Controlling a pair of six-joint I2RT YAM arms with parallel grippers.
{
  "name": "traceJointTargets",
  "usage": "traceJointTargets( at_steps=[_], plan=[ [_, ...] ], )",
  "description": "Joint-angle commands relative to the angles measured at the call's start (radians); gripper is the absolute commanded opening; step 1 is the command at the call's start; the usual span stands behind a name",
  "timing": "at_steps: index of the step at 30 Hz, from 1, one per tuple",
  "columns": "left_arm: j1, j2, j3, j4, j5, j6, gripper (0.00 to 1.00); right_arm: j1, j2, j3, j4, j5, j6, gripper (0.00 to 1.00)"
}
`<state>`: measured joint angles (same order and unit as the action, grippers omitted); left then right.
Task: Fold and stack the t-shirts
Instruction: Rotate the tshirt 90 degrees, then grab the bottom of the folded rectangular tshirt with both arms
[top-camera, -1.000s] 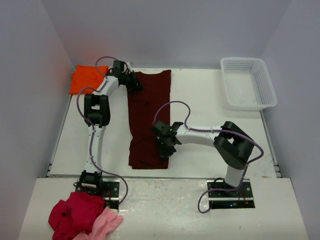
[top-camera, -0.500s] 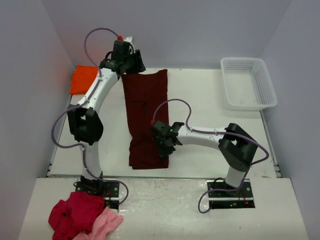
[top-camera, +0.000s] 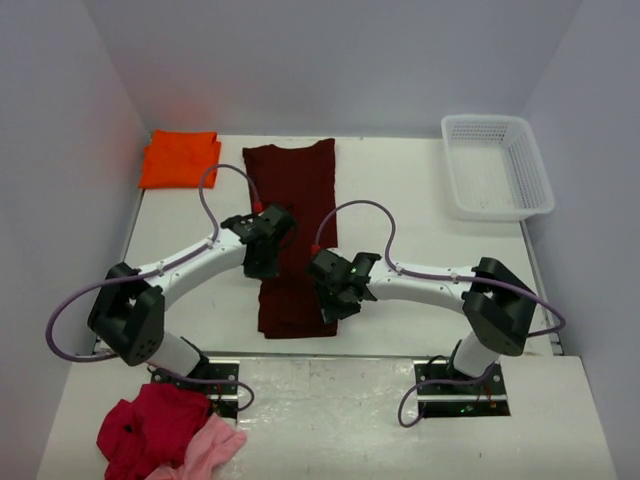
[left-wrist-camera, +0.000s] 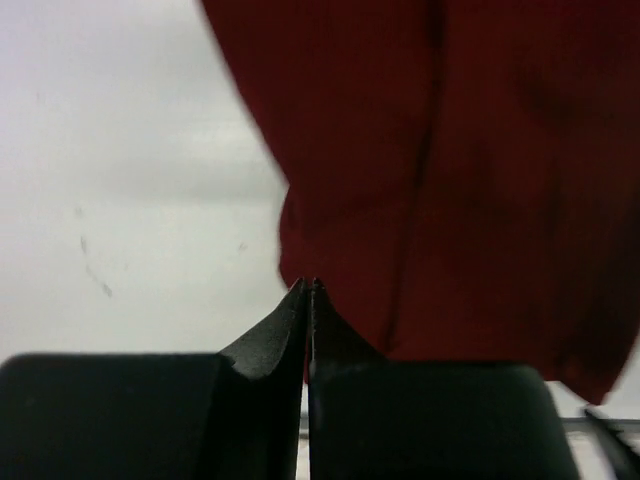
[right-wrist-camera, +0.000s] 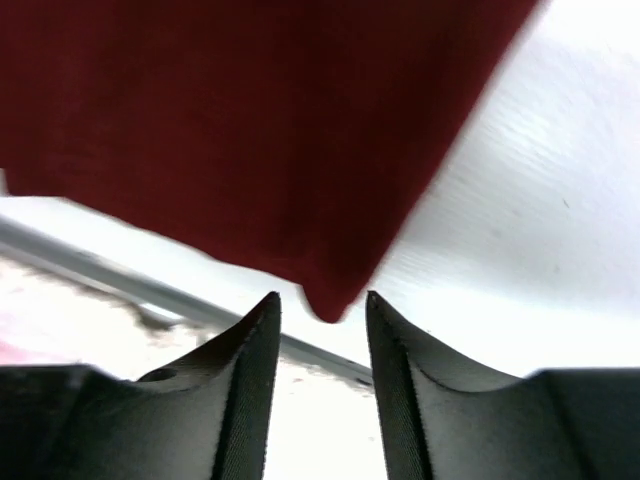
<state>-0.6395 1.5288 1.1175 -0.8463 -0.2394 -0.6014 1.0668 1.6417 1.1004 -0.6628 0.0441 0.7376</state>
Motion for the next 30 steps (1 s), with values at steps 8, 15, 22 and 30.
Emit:
traceJointTargets(
  at_steps=[8, 15, 22, 30],
  plan=[
    [-0.011, -0.269, -0.154, -0.103, -0.038, -0.150, 0.00, 0.007, -0.005, -0.118, 0.049, 0.042, 0.098, 0.47],
    [-0.023, -0.315, -0.252, -0.080, 0.035, -0.164, 0.00, 0.007, 0.021, -0.134, 0.089, 0.022, 0.105, 0.43],
    [-0.038, -0.331, -0.367, -0.068, 0.060, -0.189, 0.00, 0.007, 0.020, -0.137, 0.117, 0.016, 0.111, 0.32],
    [-0.048, -0.381, -0.424, 0.051, 0.230, -0.176, 0.00, 0.007, 0.035, -0.094, 0.097, 0.019, 0.097, 0.35]
  ],
)
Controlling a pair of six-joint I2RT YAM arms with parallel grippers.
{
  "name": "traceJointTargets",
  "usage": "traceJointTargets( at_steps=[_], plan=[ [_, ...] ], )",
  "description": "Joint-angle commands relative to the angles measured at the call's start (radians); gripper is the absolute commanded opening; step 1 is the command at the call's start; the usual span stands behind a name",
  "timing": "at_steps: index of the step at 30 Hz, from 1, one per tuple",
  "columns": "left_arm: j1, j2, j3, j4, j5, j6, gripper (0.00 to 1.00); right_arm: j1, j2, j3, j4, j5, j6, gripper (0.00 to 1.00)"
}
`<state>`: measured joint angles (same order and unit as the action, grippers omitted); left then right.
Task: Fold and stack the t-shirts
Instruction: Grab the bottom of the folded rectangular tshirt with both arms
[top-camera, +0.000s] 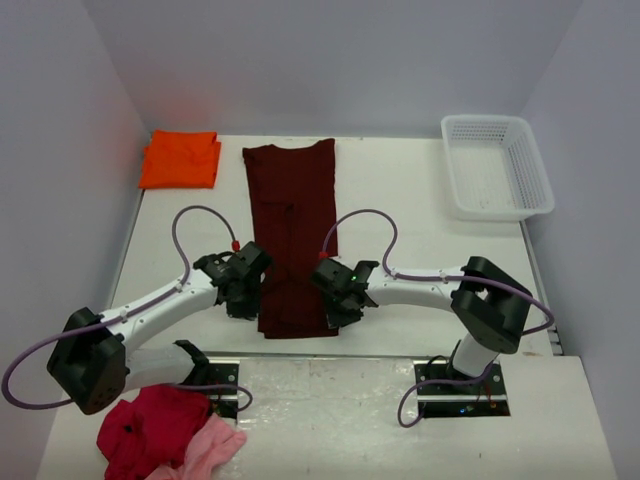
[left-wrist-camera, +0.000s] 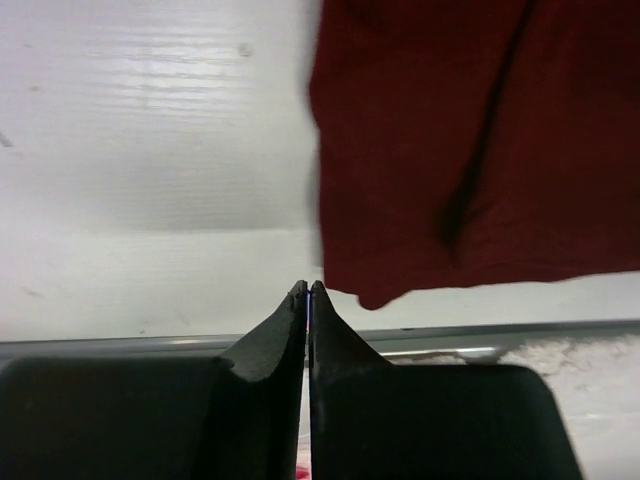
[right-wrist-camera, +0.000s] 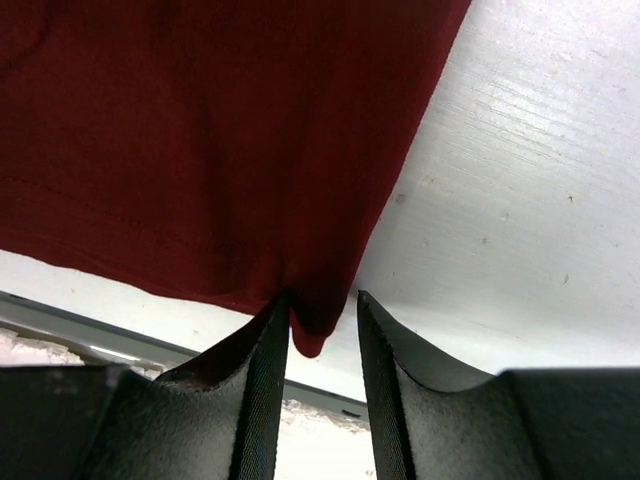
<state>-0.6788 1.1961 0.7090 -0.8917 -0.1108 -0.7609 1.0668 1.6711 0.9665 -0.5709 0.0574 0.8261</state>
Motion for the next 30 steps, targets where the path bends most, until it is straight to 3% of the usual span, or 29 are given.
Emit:
traceJointTargets(
  at_steps=[1, 11, 21, 30],
  plan=[
    [-0.008, -0.058, -0.029, 0.111, 0.117, -0.020, 0.02, 0.007, -0.002, 0.046, 0.000, 0.010, 0.010, 0.36],
    [-0.007, -0.118, -0.101, 0.195, 0.241, -0.060, 0.28, 0.007, -0.065, 0.051, -0.030, 0.033, 0.004, 0.38],
    [-0.007, -0.078, -0.154, 0.251, 0.252, -0.067, 0.30, 0.005, -0.114, 0.071, -0.073, 0.061, -0.005, 0.39],
    [-0.008, -0.087, -0.103, 0.129, 0.115, -0.067, 0.39, 0.005, -0.110, 0.058, -0.060, 0.056, -0.008, 0.39]
  ],
)
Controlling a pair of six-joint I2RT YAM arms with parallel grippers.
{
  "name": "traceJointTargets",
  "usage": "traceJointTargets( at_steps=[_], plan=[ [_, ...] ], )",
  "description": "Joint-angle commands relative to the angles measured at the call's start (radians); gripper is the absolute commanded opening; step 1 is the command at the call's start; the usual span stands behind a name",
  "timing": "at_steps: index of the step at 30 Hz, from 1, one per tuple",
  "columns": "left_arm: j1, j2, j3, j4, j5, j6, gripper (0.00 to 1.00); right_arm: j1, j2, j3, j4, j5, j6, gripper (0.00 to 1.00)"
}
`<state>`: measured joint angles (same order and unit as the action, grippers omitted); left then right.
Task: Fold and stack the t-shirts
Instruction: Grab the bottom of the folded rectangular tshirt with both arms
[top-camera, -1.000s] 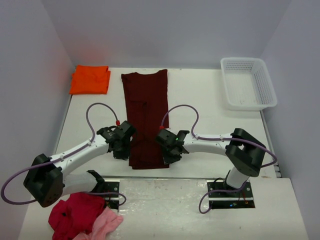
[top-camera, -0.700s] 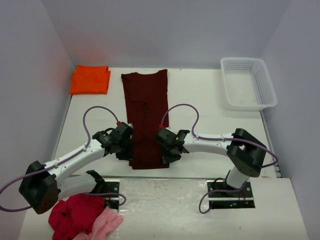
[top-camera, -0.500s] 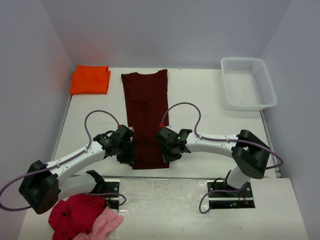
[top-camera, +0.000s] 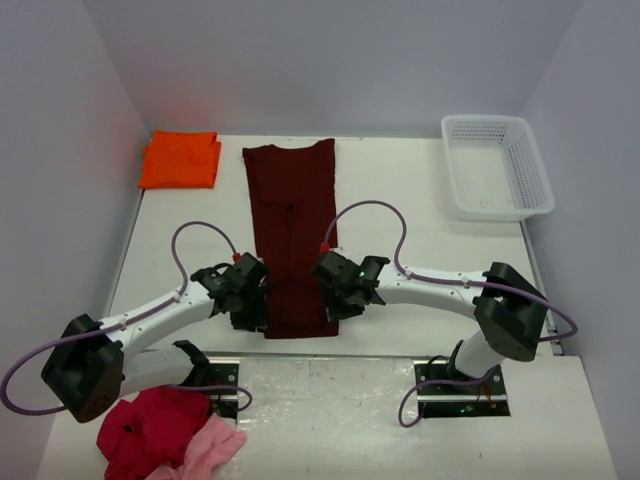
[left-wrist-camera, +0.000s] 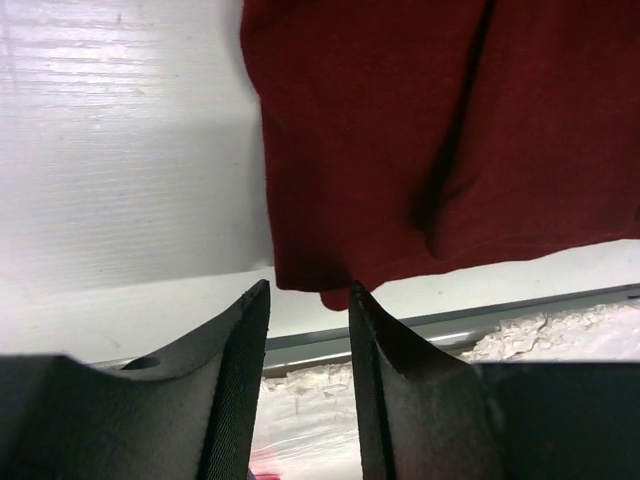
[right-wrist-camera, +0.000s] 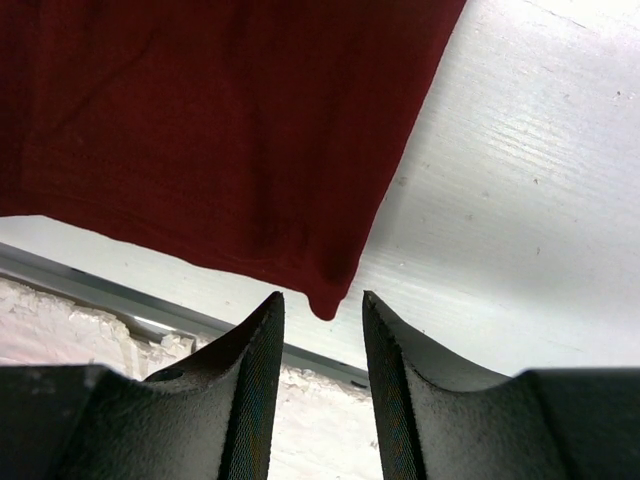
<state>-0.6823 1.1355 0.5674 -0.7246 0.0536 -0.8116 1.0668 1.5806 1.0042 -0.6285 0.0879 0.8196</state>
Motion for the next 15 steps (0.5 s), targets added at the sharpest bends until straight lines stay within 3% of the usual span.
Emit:
traceJointTargets(
  at_steps=[1, 4, 15],
  plan=[
    [-0.003, -0.029, 0.040, -0.041, -0.049, -0.021, 0.40, 0.005, -0.014, 0.020, 0.003, 0.023, 0.000, 0.39],
    [-0.003, -0.046, 0.032, -0.041, -0.049, -0.035, 0.46, 0.005, -0.001, 0.020, 0.007, 0.018, 0.000, 0.39],
    [-0.005, 0.038, -0.008, 0.062, -0.015, -0.023, 0.47, 0.002, -0.002, 0.020, -0.002, 0.026, 0.000, 0.39]
  ],
)
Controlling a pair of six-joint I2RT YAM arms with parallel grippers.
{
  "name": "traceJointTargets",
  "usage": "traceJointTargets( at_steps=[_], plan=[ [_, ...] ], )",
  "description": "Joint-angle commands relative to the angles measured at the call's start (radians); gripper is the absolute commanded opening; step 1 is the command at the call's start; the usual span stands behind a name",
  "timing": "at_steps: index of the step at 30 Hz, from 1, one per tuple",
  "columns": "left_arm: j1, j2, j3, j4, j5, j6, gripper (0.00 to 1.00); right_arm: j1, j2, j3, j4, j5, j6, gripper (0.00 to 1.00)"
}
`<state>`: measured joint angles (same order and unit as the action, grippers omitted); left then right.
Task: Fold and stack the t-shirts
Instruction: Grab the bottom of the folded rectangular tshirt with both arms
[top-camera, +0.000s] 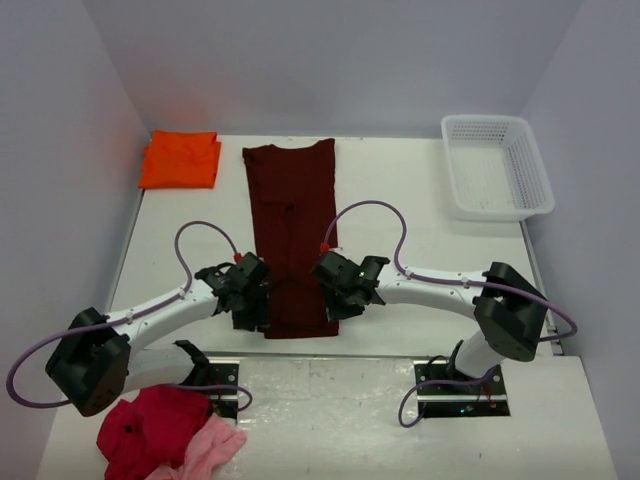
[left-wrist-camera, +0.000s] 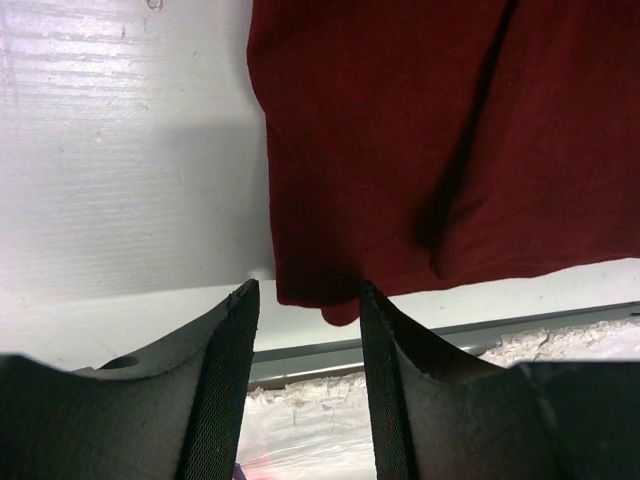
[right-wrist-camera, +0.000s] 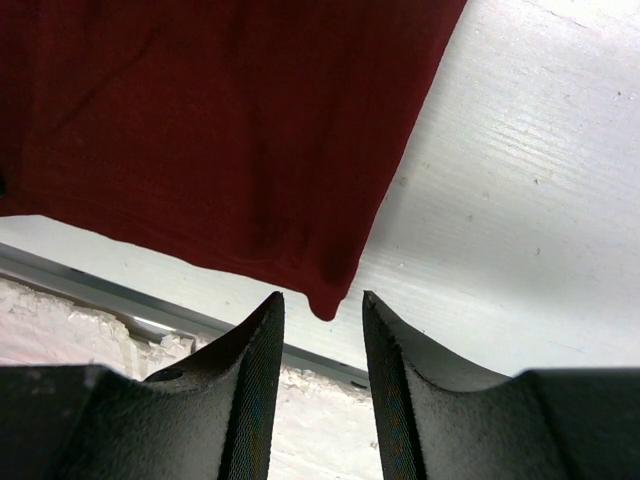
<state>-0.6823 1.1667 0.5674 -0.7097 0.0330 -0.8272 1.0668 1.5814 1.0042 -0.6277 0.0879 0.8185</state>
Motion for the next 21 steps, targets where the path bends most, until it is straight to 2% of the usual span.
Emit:
traceJointTargets(
  at_steps=[1, 5, 8, 11, 12, 13, 21],
  plan=[
    [-0.003, 0.013, -0.009, 0.052, 0.005, -0.007, 0.47, 0.002, -0.001, 0.019, -0.003, 0.024, 0.002, 0.39],
    [-0.005, 0.036, -0.024, 0.090, 0.025, -0.007, 0.46, -0.001, 0.014, 0.013, 0.002, 0.021, 0.008, 0.39],
    [-0.003, 0.033, -0.038, 0.098, 0.033, -0.009, 0.41, 0.001, 0.026, -0.001, 0.020, 0.006, 0.016, 0.39],
    [-0.005, 0.010, -0.046, 0.098, 0.036, -0.010, 0.24, -0.001, 0.035, -0.022, 0.060, -0.014, 0.027, 0.38],
    [-0.005, -0.001, -0.046, 0.098, 0.039, -0.015, 0.07, -0.001, 0.041, -0.024, 0.068, -0.025, 0.028, 0.38],
    [-0.005, -0.007, -0.047, 0.098, 0.047, -0.018, 0.00, -0.001, 0.054, -0.027, 0.081, -0.031, 0.028, 0.38],
    [-0.005, -0.041, -0.049, 0.081, 0.045, -0.016, 0.00, -0.001, 0.111, -0.021, 0.105, -0.039, 0.034, 0.38]
  ],
)
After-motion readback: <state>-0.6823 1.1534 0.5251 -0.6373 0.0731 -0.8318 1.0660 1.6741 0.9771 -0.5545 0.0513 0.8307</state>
